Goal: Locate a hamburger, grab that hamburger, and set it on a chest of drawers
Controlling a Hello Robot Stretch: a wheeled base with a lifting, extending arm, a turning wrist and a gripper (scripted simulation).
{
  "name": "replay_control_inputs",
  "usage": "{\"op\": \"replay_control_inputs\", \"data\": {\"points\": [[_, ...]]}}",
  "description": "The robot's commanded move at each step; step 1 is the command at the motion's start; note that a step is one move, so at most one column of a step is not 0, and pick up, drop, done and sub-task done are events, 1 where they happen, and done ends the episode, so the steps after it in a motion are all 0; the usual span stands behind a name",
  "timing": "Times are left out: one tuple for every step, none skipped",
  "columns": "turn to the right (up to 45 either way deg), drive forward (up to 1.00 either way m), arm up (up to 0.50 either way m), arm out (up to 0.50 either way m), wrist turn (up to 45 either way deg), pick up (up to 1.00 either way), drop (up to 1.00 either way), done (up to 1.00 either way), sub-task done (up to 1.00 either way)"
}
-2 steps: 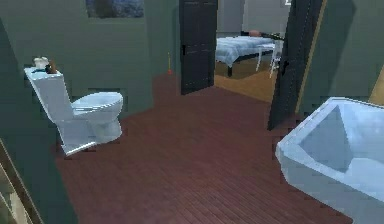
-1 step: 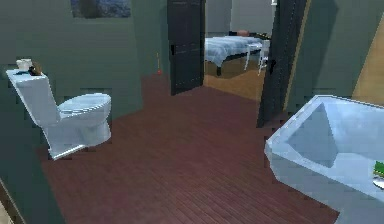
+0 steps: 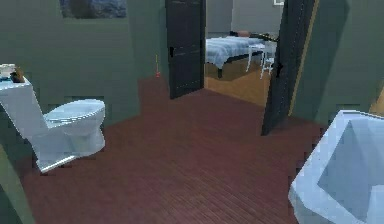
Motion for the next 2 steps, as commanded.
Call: {"op": "replay_control_inputs", "data": {"points": [[0.0, 0.3, 0.0, 0.0, 0.0, 0.0, 0.0, 0.0, 0.0], [0.0, 0.2, 0.0, 0.0, 0.0, 0.0, 0.0, 0.0, 0.0]]}}
